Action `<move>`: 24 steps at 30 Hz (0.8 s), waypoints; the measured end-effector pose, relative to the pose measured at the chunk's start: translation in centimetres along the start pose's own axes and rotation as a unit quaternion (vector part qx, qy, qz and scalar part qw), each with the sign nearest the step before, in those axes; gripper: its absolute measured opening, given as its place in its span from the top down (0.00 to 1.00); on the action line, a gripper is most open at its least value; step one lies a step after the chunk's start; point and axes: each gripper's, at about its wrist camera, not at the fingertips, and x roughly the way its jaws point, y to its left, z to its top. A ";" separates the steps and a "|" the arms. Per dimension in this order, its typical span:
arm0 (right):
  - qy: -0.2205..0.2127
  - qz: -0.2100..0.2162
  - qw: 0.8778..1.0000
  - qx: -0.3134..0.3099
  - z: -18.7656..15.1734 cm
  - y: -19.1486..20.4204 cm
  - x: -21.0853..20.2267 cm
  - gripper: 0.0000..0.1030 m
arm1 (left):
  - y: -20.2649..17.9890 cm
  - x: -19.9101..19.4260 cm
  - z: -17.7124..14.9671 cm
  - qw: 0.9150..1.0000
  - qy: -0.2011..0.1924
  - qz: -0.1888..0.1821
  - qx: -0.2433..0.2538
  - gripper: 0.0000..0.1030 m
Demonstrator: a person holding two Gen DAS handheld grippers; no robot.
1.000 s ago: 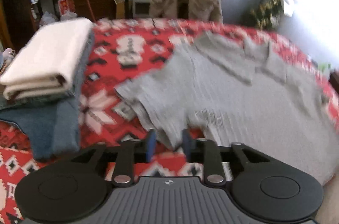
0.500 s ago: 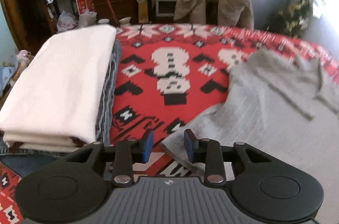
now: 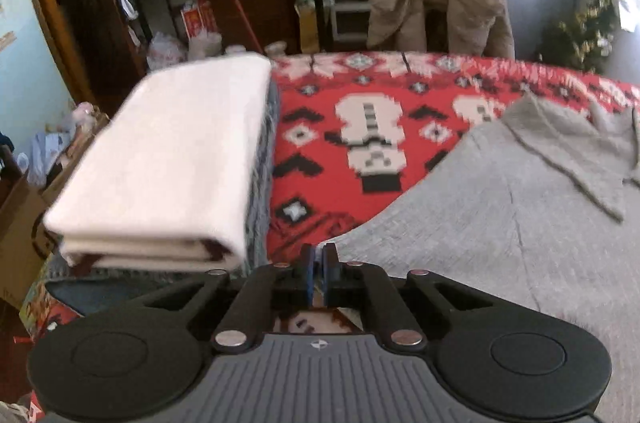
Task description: Fold clothes
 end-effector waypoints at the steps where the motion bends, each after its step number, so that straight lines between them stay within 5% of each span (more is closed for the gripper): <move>1: -0.001 0.000 1.000 0.000 0.0 0.2 0.1 0.65 | -0.1 0.0 -0.1 1.000 0.001 -0.001 -0.001 0.89; 4: -0.006 0.001 1.000 0.000 0.1 0.5 -0.1 0.54 | 0.1 -0.1 -0.1 1.000 0.001 -0.011 -0.013 0.80; 11: -0.027 -0.030 0.999 -0.014 0.8 0.8 -1.5 0.27 | 0.2 -3.1 0.6 0.998 -0.042 -0.014 -0.033 0.39; 15: -0.053 -0.055 0.997 -0.030 1.7 1.2 -2.5 0.02 | 0.1 -4.6 1.7 0.997 -0.058 -0.028 -0.045 0.30; 21: -0.073 -0.071 0.988 -0.114 4.8 3.5 -2.1 0.01 | -1.4 -6.2 2.0 0.988 -0.147 -0.054 -0.009 0.07; 24: -0.083 -0.060 0.986 -0.129 6.7 4.1 -0.9 0.01 | -2.6 -5.6 2.8 0.987 -0.150 -0.058 0.023 0.05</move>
